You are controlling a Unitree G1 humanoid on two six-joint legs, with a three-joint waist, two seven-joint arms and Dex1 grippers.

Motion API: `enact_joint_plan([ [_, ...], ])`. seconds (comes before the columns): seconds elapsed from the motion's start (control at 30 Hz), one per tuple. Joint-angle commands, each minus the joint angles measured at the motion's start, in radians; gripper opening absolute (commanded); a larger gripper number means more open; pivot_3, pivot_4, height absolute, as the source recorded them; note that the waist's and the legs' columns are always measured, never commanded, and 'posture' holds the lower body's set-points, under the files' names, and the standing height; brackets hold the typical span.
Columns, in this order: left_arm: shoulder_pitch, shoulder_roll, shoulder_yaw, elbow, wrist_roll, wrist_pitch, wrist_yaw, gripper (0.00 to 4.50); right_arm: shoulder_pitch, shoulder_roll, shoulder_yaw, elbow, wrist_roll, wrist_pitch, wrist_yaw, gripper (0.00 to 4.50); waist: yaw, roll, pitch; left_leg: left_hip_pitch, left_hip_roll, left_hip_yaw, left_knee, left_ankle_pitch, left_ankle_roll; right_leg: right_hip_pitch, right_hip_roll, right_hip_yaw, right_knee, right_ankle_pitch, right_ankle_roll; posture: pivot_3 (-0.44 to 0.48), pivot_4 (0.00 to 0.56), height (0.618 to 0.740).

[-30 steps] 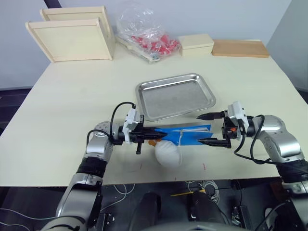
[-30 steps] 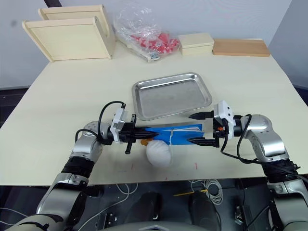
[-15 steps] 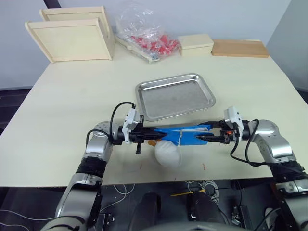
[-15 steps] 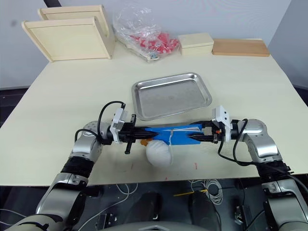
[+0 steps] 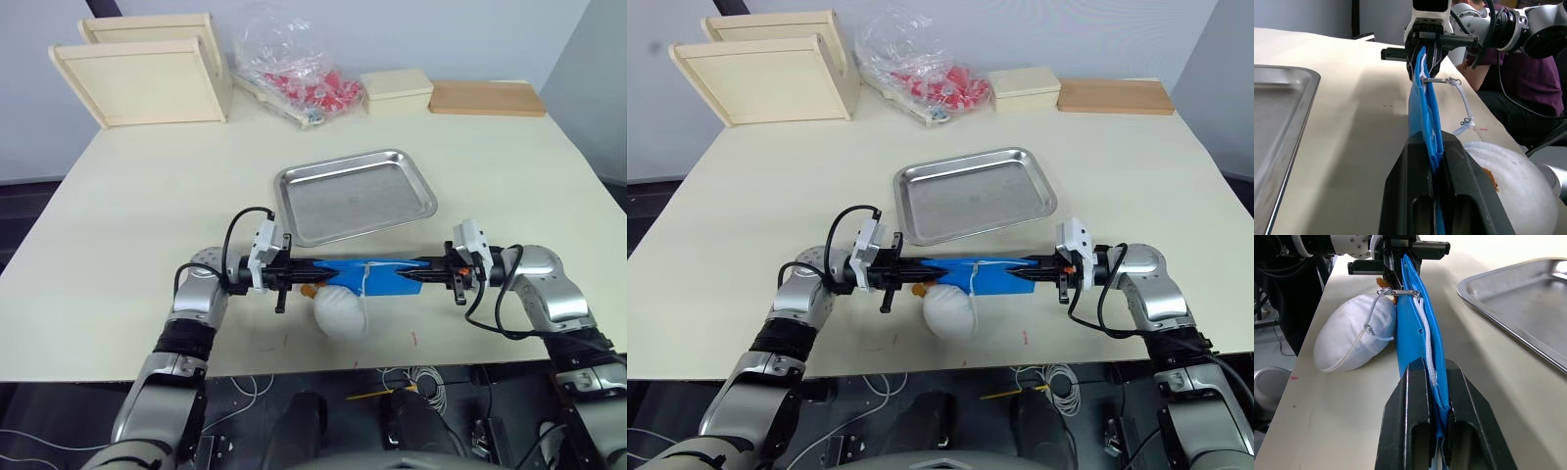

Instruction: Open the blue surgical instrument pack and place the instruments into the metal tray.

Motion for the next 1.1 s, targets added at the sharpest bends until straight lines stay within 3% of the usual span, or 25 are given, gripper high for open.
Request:
enact_joint_plan([
  [0.03,-0.003,0.041,0.011,-0.051,-0.016,0.078,-0.008,0.0,-0.011,0.0,-0.016,-0.009,0.003,-0.007,0.001,0.06,-0.001,0.0,0.0,0.0,0.0,0.0,0.0,0.0,0.0,0.0,0.0,0.0,0.0,0.0,0.0,0.0,0.15,0.74],
  [0.1,0.008,0.058,0.021,-0.078,-0.023,0.102,0.003,0.0,-0.013,-0.001,-0.019,-0.01,0.006,-0.004,0.003,0.06,-0.002,0.0,0.0,0.0,0.0,0.0,0.0,0.0,0.0,0.0,0.0,0.0,0.0,0.0,0.0,0.0,0.15,0.74],
  [0.13,0.014,0.064,0.024,-0.089,-0.025,0.108,0.007,0.73,-0.014,-0.002,-0.021,-0.01,0.006,-0.004,0.004,0.0,-0.002,0.0,0.0,0.0,0.0,0.0,0.0,0.0,0.0,0.0,0.0,0.0,0.0,0.0,0.0,0.0,0.15,0.74],
  [0.37,0.098,0.116,0.085,-0.207,-0.065,0.134,0.038,2.6,-0.014,-0.001,-0.027,0.001,0.002,-0.022,0.007,0.0,-0.002,0.0,0.0,0.0,0.001,0.0,0.0,0.0,0.0,0.0,0.0,0.0,0.001,0.0,0.0,0.0,0.15,0.74],
  [0.47,0.152,0.139,0.134,-0.295,-0.101,0.168,0.077,3.74,-0.011,-0.001,-0.027,0.003,-0.002,-0.026,0.01,0.0,-0.001,0.0,0.0,0.0,0.002,-0.001,0.0,0.0,0.0,0.0,0.0,0.0,0.0,0.0,0.0,0.0,0.15,0.74],
  [0.67,0.273,0.176,0.141,-0.46,-0.101,0.218,0.158,3.74,-0.019,0.002,-0.026,0.013,-0.004,-0.015,0.011,0.0,-0.001,0.0,0.0,0.001,0.003,-0.002,0.0,0.0,0.0,0.0,-0.001,0.001,0.0,0.0,0.0,0.0,0.15,0.74],
  [0.77,0.323,0.172,0.119,-0.531,-0.053,0.156,0.197,3.74,-0.02,0.007,-0.025,0.014,-0.003,-0.016,0.011,0.0,0.002,0.0,0.0,0.001,0.003,-0.001,0.0,0.0,0.0,0.0,-0.001,0.001,0.0,0.0,0.0,0.0,0.15,0.74],
  [1.1,0.4,0.172,-0.046,-0.589,0.11,0.122,0.287,3.74,-0.028,0.018,-0.019,0.027,-0.008,-0.015,0.009,0.0,0.001,0.0,0.0,0.001,0.003,0.0,-0.001,0.0,0.0,0.0,-0.001,0.002,0.0,0.0,0.0,0.0,0.15,0.74],
])
